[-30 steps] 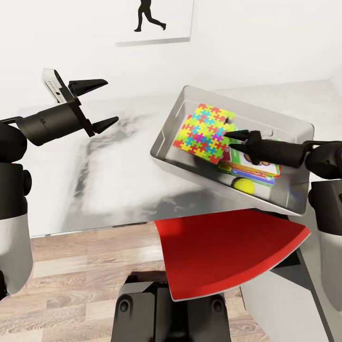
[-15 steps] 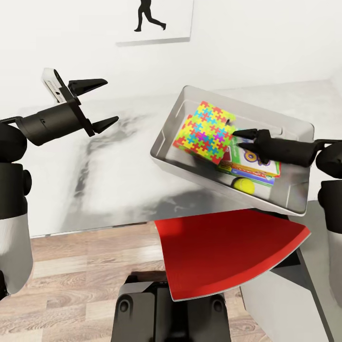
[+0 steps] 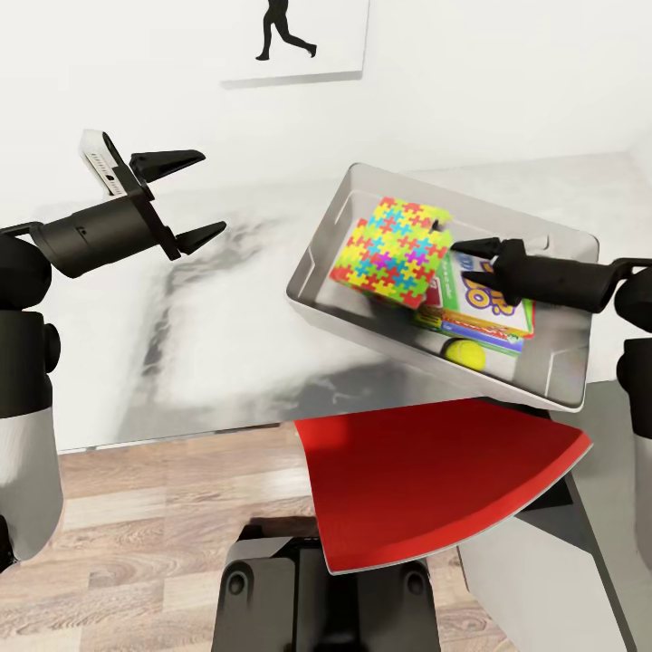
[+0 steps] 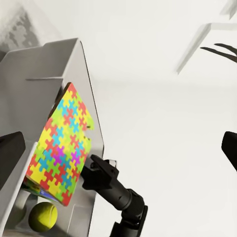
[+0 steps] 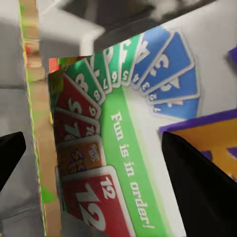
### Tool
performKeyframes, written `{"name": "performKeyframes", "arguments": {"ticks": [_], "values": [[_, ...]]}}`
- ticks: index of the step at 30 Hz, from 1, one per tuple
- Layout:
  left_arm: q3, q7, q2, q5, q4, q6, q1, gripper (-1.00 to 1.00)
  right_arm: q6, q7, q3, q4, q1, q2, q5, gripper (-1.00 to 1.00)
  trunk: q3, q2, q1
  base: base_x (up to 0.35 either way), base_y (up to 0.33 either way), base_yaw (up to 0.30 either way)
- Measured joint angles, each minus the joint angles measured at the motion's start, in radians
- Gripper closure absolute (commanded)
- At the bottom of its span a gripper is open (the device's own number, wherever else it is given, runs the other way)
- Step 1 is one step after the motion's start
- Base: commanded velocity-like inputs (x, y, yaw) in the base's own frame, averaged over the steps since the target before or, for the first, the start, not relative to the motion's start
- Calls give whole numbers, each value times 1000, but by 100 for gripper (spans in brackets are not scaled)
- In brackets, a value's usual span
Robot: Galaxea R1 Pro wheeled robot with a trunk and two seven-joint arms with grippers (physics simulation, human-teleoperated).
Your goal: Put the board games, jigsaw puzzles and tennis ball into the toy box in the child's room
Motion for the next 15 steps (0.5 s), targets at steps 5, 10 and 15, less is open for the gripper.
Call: {"name": "performKeyframes", "arguments": {"ticks": [5,10,15], "values": [[0,0,0,0,0,0,0,-100,-3,2,0,0,-7,-1,-9,-100,0,0,0,0,0,0],[1,0,0,0,0,0,1,-100,-3,4,4,-5,-12,3,-10,-100,0,0,0,0,0,0],[1,0,0,0,0,0,1,-100,26,5,7,-36,-26,11,-10,-100,0,0,0,0,0,0]]}}
